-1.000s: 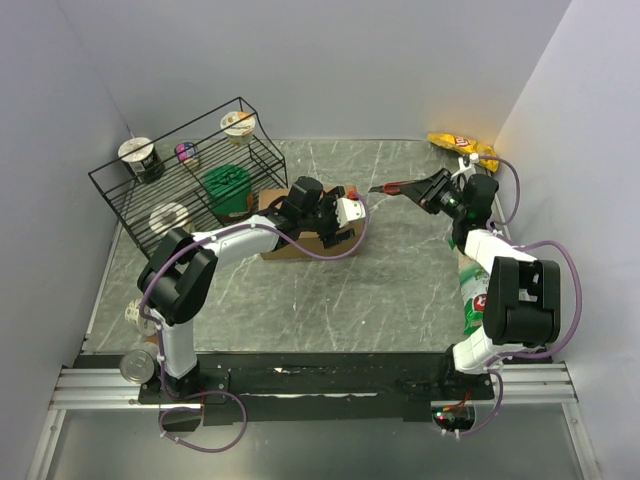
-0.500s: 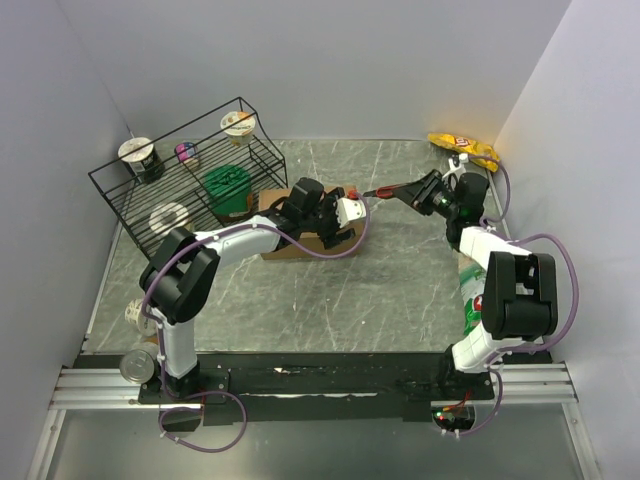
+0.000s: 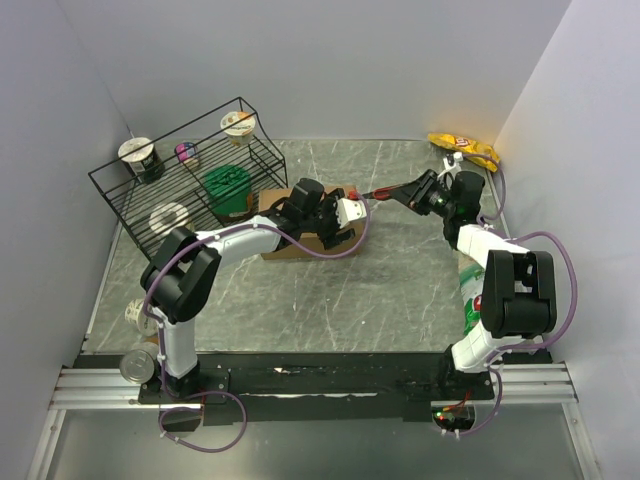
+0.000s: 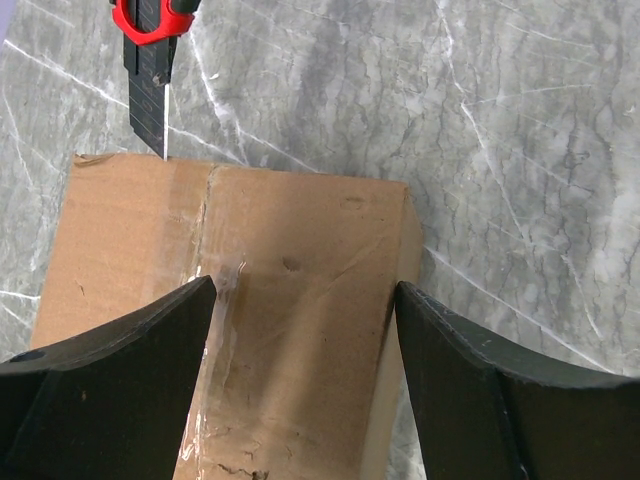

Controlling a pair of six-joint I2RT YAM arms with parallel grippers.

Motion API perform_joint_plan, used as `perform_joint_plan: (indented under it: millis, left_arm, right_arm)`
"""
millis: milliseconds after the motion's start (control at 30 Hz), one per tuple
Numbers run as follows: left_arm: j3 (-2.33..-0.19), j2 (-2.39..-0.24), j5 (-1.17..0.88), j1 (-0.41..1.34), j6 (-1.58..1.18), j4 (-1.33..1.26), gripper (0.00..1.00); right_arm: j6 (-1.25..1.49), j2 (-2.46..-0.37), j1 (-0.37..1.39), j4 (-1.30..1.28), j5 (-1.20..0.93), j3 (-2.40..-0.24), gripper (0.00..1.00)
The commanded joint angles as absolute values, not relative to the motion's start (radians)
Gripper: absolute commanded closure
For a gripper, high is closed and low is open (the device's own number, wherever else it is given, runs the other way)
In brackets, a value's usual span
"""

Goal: Unpack the express box
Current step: Cut the express box at the center of the board.

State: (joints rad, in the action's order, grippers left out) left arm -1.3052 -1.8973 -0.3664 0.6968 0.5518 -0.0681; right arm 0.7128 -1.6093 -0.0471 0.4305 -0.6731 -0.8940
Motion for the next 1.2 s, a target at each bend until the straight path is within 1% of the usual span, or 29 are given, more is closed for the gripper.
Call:
perform_joint_plan:
  millis: [0, 167, 300, 533, 600, 767, 900, 1033, 1167]
  left_arm:
    - [-1.322, -1.919, -0.330, 0.684, 0.534, -0.098, 0.22]
    - [-1.330, -1.925, -0.330, 0.684, 0.531, -0.098, 0.23]
    - [-1.347, -1.944, -0.319, 0.684, 0.511, -0.106, 0.23]
    - [-1.384, -1.977, -0.276, 0.684, 0.480, -0.112, 0.25]
    - [-1.390, -1.985, -0.276, 0.684, 0.472, -0.110, 0.25]
    - [-1.404, -1.991, -0.275, 0.684, 0.468, -0.106, 0.25]
    - [-1.405, -1.993, -0.278, 0.683, 0.463, -0.104, 0.25]
    - [-1.394, -1.988, -0.293, 0.681, 0.459, -0.098, 0.25]
    - [-1.387, -1.983, -0.302, 0.681, 0.460, -0.092, 0.25]
  right_arm:
    - [0.686, -1.618, -0.037, 0.453, -0.672, -0.937, 1.00]
    - [0.678, -1.614, -0.031, 0.446, -0.678, -0.927, 1.00]
    - [0.641, -1.600, -0.022, 0.346, -0.683, -0.940, 1.00]
    - [0.578, -1.539, -0.020, 0.246, -0.669, -0.914, 1.00]
    - [0.571, -1.519, -0.018, 0.226, -0.690, -0.919, 1.00]
    - [0.520, -1.482, -0.018, 0.070, -0.729, -0.940, 1.00]
    - [0.485, -1.448, -0.020, 0.011, -0.744, -0.927, 1.00]
    - [0.554, -1.439, -0.063, 0.161, -0.743, -0.911, 1.00]
    - [0.598, -1.521, -0.075, 0.285, -0.742, -0.971, 1.00]
